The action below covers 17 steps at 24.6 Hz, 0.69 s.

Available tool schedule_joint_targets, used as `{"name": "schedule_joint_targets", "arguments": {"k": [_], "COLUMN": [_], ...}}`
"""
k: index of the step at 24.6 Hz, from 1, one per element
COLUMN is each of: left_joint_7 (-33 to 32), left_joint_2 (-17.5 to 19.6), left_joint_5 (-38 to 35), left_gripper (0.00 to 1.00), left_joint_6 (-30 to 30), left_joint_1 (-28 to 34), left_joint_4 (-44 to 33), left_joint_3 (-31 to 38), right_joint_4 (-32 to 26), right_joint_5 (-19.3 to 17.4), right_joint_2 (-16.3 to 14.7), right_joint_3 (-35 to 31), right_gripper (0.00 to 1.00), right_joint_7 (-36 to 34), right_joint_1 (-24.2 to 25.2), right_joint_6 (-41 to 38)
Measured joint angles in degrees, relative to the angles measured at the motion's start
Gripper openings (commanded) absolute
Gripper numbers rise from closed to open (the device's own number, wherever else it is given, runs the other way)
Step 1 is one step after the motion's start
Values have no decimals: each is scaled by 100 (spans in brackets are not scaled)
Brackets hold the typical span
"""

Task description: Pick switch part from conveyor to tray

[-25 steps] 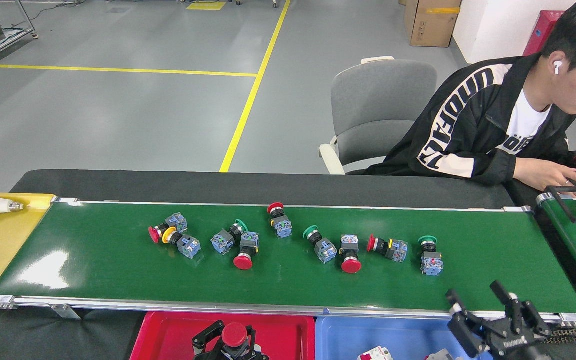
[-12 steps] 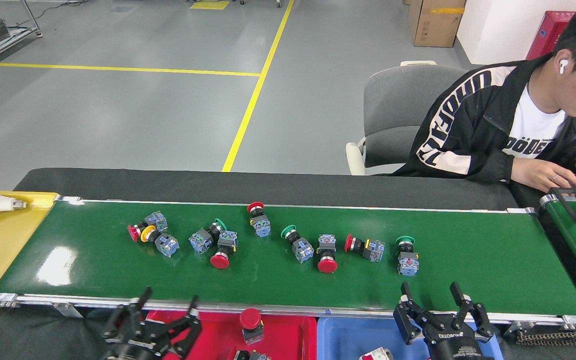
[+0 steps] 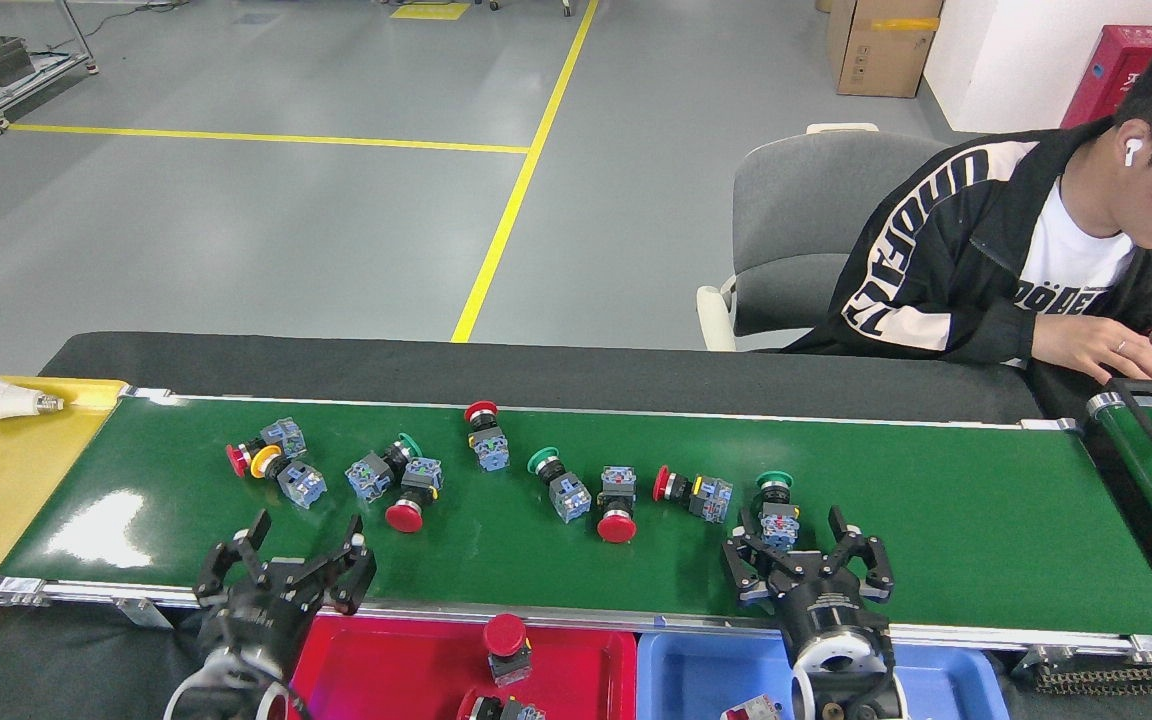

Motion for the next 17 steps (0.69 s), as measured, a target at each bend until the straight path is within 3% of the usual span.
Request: {"name": "schedule_joint_targets", "arguments": {"k": [3,6,10,11,14,17], "left_joint_7": [22,37,60,62,110,176], "left_joint_2": [400,495,688,726,870,905], "left_joint_5": [1,0,0,7,133,204], "left_gripper": [100,100,80,56,10,3], "left_joint_6": [276,437,571,579,461,262], "left_joint_1": [-504,-925,-1430,-1518,-1568,-1531], "left_joint_4": [817,1517,2463,2619,2756,2722], "left_joint_3": [3,4,-7,-9,-9,-8], "right_joint_4": [0,-3,-28,-38,-147,-741], "right_joint_5": [-72,-92,-109,-116,-195,-294], "right_joint_2": [-54,-54,-54,-54,-54,-54], "right_joint_3": [26,42,47,50,51,58], "right_gripper": [14,12,12,12,12,12], "right_joint_7": [-182,-285,-312,-313,-313,-316], "right_joint_1": [-24,-26,-26,-25,-1,296], "right_joint_6": [-232,-470,-599,-637,-710,-958]}}
